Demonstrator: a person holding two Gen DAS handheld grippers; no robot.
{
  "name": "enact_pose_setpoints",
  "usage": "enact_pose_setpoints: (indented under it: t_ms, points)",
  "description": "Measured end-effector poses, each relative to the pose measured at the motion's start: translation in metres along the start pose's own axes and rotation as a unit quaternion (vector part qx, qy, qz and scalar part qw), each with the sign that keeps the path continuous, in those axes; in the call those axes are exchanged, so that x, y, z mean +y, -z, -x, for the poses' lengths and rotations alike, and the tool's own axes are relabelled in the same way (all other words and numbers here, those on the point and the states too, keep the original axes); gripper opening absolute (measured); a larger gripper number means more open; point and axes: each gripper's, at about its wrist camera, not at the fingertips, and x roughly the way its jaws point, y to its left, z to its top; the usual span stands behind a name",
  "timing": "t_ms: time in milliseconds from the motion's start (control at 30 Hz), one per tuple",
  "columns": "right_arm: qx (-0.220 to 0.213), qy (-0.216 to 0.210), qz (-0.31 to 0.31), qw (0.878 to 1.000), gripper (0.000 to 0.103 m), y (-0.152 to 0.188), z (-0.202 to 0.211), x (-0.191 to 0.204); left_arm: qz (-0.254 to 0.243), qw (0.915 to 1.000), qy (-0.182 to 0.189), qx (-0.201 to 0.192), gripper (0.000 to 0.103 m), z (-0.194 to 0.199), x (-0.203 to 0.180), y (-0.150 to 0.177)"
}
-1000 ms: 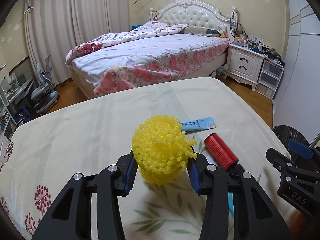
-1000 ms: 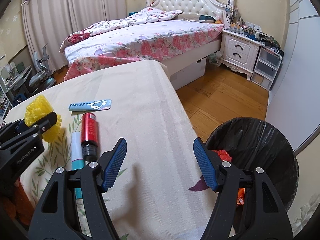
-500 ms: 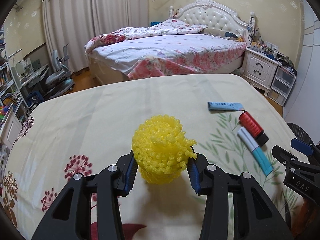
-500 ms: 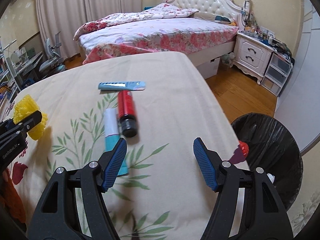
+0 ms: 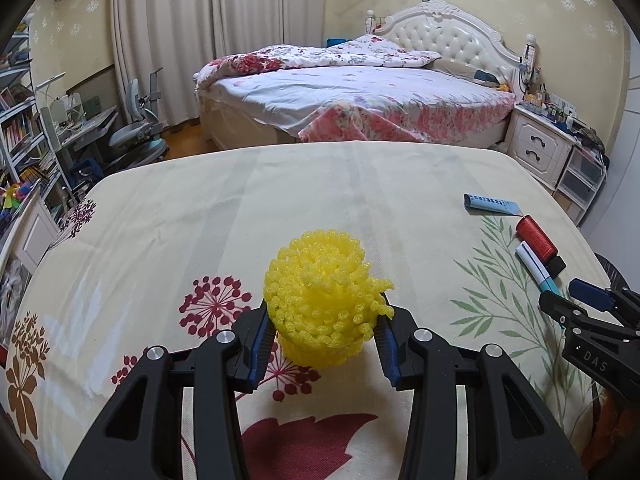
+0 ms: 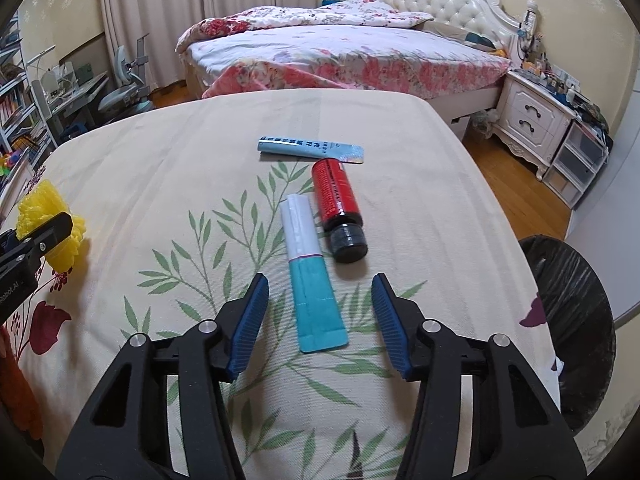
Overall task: Collect trash
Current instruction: 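Grasp the white-and-teal tube with the right gripper while the left gripper holds the yellow mesh, then carry the yellow mesh and white-and-teal tube in both grippers over the bin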
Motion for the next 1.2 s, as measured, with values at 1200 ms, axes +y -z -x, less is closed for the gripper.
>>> enact_pose_setpoints:
  t_ms: [1200]
  points:
    - [-0.056,0.033,-0.024,0.998,0.020,0.038,0.077,-0.039,-0.035,0.9971,0.064,-0.022,0.044,0.039,-0.061,0.017]
